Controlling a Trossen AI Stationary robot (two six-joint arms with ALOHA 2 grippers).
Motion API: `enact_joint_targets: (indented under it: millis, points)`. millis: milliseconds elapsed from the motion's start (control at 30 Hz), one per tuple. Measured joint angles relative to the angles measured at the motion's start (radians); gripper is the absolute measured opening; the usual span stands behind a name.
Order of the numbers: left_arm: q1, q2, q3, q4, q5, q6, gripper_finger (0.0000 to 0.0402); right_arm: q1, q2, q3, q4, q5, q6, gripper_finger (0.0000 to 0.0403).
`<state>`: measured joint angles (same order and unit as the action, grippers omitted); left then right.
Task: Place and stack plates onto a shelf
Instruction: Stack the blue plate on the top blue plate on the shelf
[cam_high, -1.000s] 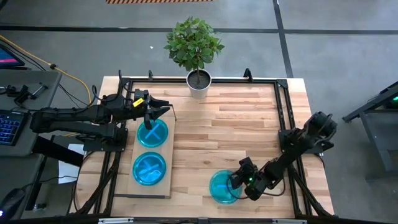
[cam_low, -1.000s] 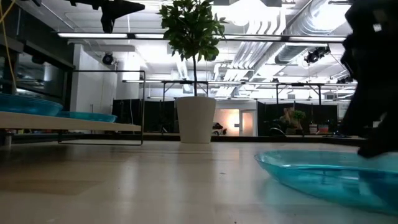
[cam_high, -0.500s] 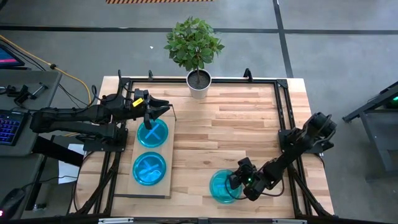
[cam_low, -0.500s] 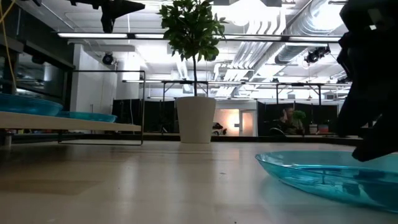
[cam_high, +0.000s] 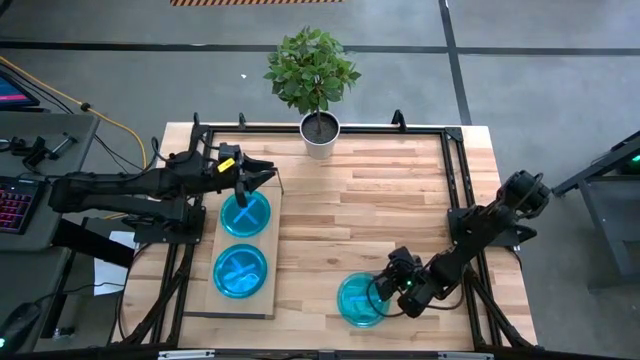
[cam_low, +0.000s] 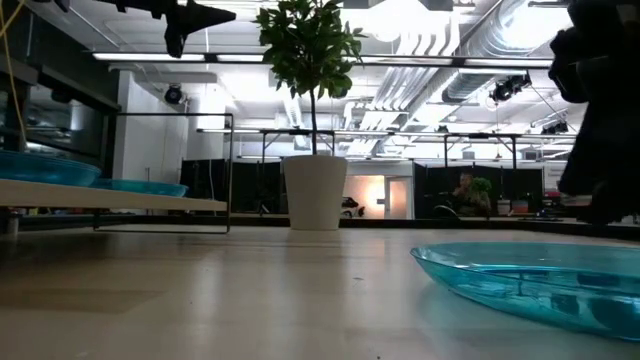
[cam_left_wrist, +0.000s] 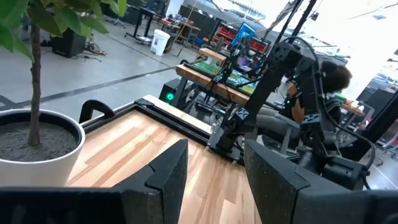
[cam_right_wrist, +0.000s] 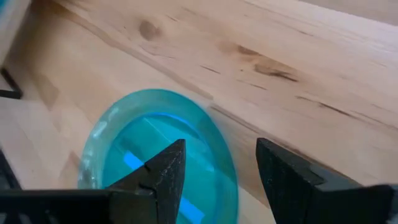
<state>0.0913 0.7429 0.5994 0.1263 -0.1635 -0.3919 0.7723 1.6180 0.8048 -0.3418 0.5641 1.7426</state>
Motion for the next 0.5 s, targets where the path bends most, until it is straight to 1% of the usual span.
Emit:
enact_joint_targets:
  millis: [333, 500]
  points:
    - [-0.001, 0.025, 0.000, -0.001, 0.004, -0.026, 0.0147, 0.000, 0.035, -0.002, 0.025, 0.003, 0.007, 0.0181]
    - [0.000, 0.025, 0.000, 0.007, 0.004, -0.027, 0.0147, 0.000, 0.084, -0.002, 0.098, 0.002, 0.006, 0.0181]
